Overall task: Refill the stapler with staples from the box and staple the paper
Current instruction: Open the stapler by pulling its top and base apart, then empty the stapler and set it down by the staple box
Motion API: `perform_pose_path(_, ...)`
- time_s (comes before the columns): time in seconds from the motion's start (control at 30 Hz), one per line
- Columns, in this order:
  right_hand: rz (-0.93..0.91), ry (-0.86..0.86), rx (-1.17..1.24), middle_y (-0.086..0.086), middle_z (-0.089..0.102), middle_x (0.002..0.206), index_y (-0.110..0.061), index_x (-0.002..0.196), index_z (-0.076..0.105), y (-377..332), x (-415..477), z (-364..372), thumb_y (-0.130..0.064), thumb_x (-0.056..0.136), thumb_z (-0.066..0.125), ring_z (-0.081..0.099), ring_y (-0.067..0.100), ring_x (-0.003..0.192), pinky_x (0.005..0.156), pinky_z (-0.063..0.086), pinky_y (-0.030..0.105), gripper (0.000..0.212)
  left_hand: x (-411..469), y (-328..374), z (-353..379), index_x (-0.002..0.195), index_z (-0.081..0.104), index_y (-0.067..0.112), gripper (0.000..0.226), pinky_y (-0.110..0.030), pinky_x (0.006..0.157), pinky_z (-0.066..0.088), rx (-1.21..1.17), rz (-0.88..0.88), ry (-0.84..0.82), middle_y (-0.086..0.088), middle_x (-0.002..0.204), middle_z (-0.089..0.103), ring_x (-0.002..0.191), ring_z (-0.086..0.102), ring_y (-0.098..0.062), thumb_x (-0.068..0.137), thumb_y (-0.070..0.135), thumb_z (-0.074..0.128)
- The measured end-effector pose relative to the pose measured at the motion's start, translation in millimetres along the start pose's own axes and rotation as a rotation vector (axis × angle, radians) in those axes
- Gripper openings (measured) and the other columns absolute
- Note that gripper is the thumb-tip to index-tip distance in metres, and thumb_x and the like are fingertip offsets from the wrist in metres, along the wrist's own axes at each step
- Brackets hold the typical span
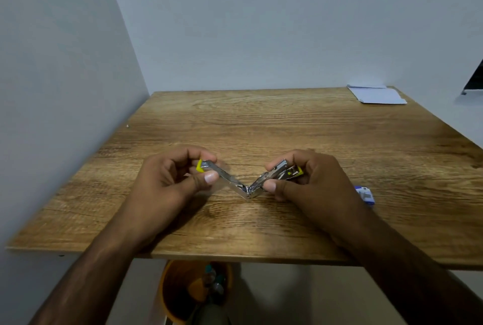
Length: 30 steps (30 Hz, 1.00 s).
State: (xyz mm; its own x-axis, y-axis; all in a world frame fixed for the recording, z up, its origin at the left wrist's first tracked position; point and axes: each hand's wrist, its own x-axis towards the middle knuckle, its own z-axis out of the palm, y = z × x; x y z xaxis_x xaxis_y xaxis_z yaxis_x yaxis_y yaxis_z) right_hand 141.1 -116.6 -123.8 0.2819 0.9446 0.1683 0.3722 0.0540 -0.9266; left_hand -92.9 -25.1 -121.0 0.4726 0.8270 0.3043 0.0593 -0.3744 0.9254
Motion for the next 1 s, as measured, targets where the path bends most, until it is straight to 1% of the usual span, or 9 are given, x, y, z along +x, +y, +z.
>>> perform_pose_path(0.07, -0.003, 0.029, -0.143, -0.023, 0.074, 0.086, -0.032, 0.082, 0.076, 0, 1, -4, -0.029, 0.068, 0.090, 0.069, 0.000, 0.077, 0.077, 0.058, 0.032, 0.020, -2, -5, -10, 0.100, 0.075, 0.025, 0.023, -0.025, 0.075, 0.058, 0.093, -0.003, -0.015, -0.003, 0.094, 0.077, 0.087, 0.073, -0.018, 0.078, 0.022, 0.079)
perform_pose_path(0.13, -0.016, 0.048, -0.252, -0.019, 0.073, 0.082, -0.032, 0.079, 0.076, 1, 3, -6, -0.035, 0.064, 0.091, 0.066, -0.001, 0.080, 0.073, 0.054, 0.029, 0.021, -3, -9, -17, 0.100, 0.074, 0.026, 0.021, -0.019, 0.075, 0.055, 0.222, 0.014, -0.057, 0.003, 0.096, 0.078, 0.087, 0.072, -0.008, 0.080, 0.023, 0.080)
perform_pose_path(0.3, -0.052, 0.019, -0.444, -0.015, 0.070, 0.079, -0.035, 0.079, 0.078, 4, 4, -11, -0.045, 0.064, 0.087, 0.058, 0.003, 0.076, 0.069, 0.050, 0.033, 0.021, -5, -12, -19, 0.099, 0.073, 0.030, 0.021, -0.048, 0.090, 0.056, 0.442, 0.030, -0.098, 0.010, 0.107, 0.076, 0.101, 0.071, -0.013, 0.079, 0.032, 0.077)
perform_pose_path(0.47, -0.054, -0.001, -0.456, -0.018, 0.062, 0.071, -0.038, 0.082, 0.080, 6, 3, -16, -0.046, 0.065, 0.087, 0.055, -0.003, 0.071, 0.061, 0.033, 0.018, 0.021, -6, -4, -12, 0.095, 0.068, 0.038, 0.025, -0.046, 0.086, 0.054, 0.626, 0.095, -0.100, 0.016, 0.104, 0.070, 0.100, 0.065, -0.010, 0.080, 0.022, 0.080)
perform_pose_path(0.53, -0.061, -0.010, -0.470, -0.019, 0.061, 0.073, -0.037, 0.087, 0.080, 5, 2, -16, -0.046, 0.068, 0.086, 0.054, -0.001, 0.071, 0.061, 0.033, 0.018, 0.021, -5, 4, -5, 0.101, 0.065, 0.041, 0.027, -0.038, 0.088, 0.052, 0.711, 0.169, -0.103, 0.021, 0.109, 0.064, 0.107, 0.060, -0.006, 0.081, 0.030, 0.078)
perform_pose_path(0.63, -0.075, -0.024, -0.496, -0.017, 0.065, 0.083, -0.039, 0.094, 0.080, 5, 1, -16, -0.044, 0.073, 0.083, 0.056, 0.002, 0.078, 0.069, 0.041, 0.023, 0.022, 0, 20, 18, 0.115, 0.063, 0.042, 0.028, -0.036, 0.092, 0.048, 0.677, 0.284, -0.193, 0.021, 0.115, 0.062, 0.116, 0.057, -0.008, 0.087, 0.046, 0.067)
perform_pose_path(0.77, -0.111, -0.017, -0.504, -0.014, 0.066, 0.086, -0.042, 0.096, 0.079, 4, -1, -16, -0.041, 0.077, 0.079, 0.058, 0.003, 0.083, 0.075, 0.048, 0.031, 0.019, 14, 20, 59, 0.117, 0.068, 0.035, 0.023, -0.035, 0.087, 0.048, 0.683, 0.334, -0.331, 0.016, 0.109, 0.063, 0.108, 0.057, -0.005, 0.096, 0.034, 0.058)
perform_pose_path(0.9, -0.113, 0.025, -0.504, -0.017, 0.064, 0.082, -0.041, 0.089, 0.079, 5, -3, -15, -0.041, 0.074, 0.082, 0.056, 0.000, 0.080, 0.070, 0.044, 0.026, 0.015, 22, 9, 69, 0.110, 0.073, 0.030, 0.020, -0.037, 0.085, 0.047, 0.725, 0.368, -0.325, 0.011, 0.103, 0.067, 0.102, 0.059, -0.008, 0.097, 0.026, 0.058)
perform_pose_path(1.0, -0.099, 0.038, -0.488, -0.017, 0.066, 0.084, -0.038, 0.090, 0.079, 6, -3, -15, -0.036, 0.074, 0.084, 0.058, -0.002, 0.080, 0.069, 0.042, 0.021, 0.017, 22, 6, 69, 0.114, 0.070, 0.029, 0.021, -0.036, 0.085, 0.046, 0.753, 0.396, -0.313, 0.010, 0.103, 0.066, 0.101, 0.057, -0.009, 0.097, 0.026, 0.058)
